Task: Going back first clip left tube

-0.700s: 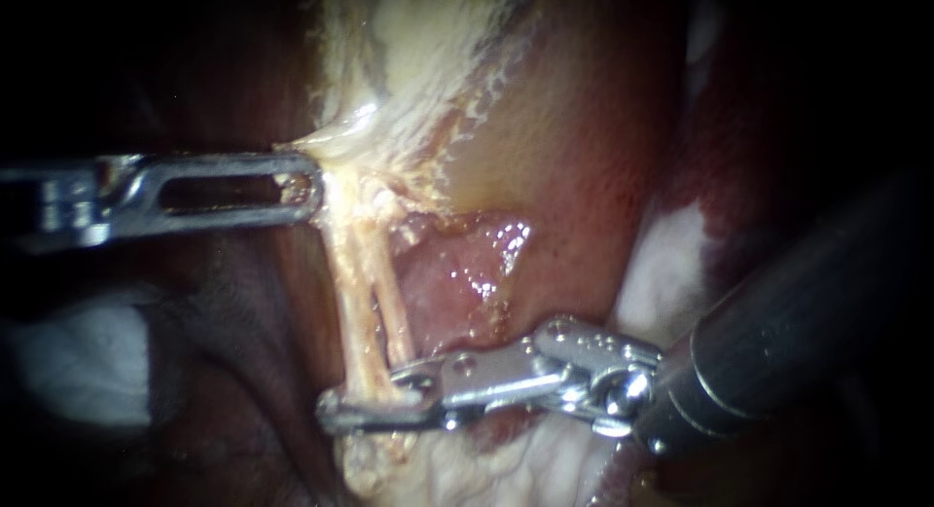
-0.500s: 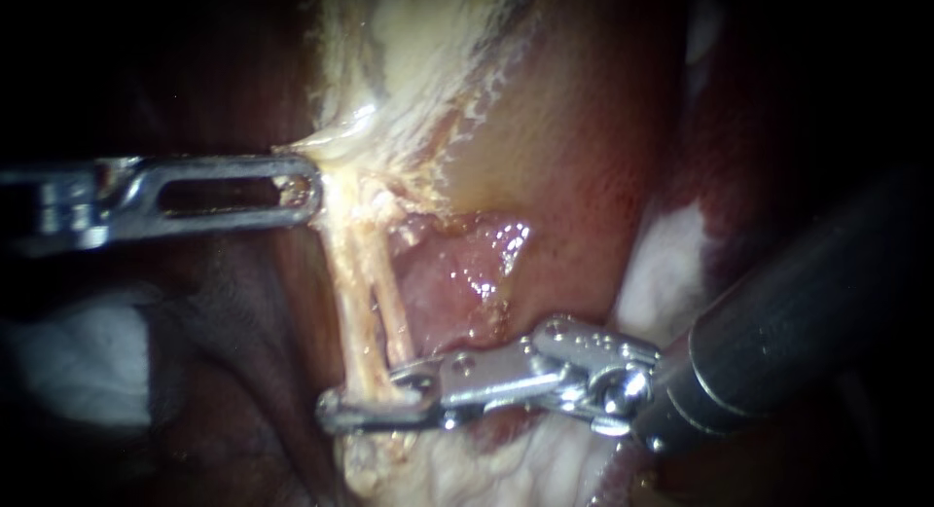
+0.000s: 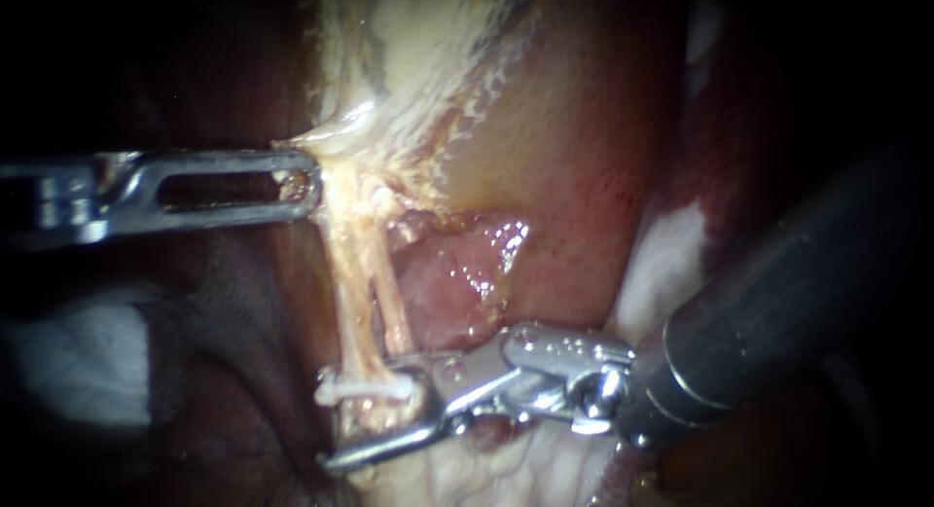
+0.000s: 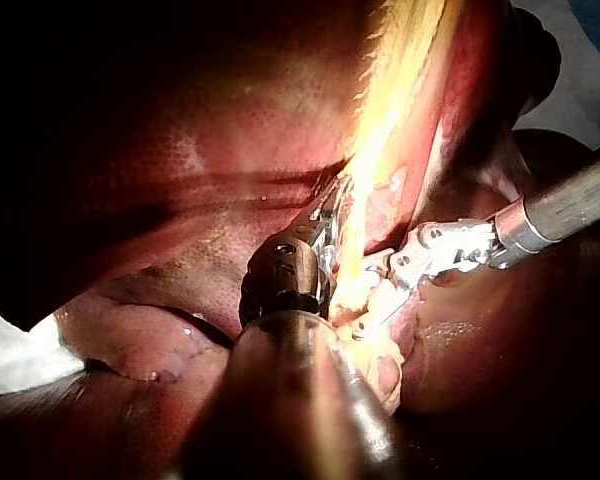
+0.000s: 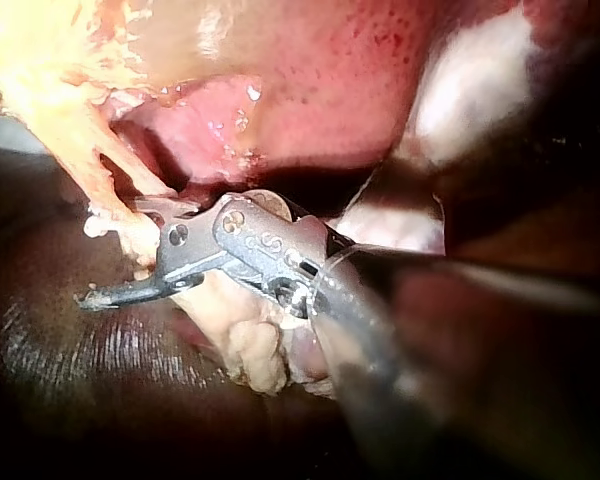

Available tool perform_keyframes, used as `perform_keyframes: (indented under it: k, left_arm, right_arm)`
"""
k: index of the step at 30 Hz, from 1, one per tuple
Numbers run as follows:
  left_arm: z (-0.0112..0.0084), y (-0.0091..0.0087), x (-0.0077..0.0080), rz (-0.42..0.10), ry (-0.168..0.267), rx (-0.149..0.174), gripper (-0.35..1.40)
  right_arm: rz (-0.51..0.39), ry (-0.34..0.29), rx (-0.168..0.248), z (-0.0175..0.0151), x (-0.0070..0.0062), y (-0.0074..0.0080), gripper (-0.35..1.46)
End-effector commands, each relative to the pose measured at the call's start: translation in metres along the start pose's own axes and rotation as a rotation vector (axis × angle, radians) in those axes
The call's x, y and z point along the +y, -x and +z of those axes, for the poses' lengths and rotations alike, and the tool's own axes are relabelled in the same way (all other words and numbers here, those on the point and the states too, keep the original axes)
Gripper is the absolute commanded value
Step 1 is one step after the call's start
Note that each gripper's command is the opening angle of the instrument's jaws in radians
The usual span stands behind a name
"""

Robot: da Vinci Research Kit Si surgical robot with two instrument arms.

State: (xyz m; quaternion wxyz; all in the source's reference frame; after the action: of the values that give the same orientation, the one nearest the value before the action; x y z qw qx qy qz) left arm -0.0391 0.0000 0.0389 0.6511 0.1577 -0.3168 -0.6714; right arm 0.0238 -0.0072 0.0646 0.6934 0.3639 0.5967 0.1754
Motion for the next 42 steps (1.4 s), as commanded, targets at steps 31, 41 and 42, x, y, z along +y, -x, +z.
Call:
perform_keyframes:
  k: [31,41,42]
  left_arm:
    - [-0.0002,-0.0001,-0.0002,-0.001,0.002,-0.001,-0.35]
    - [-0.0002,0.0000,-0.0002,-0.001,0.001,-0.001,-0.35]
    - [-0.0002,0.0000,-0.0002,-0.001,0.001,-0.001,-0.35]
  right_arm:
    - [-0.195,0.055,-0.002,-0.0010,0.0029,-0.0002,0.60]
    - [-0.232,0.054,-0.006,-0.0010,0.0032,0.0003,0.60]
    - [-0.234,0.031,-0.006,-0.0009,0.0029,0.0004,0.60]
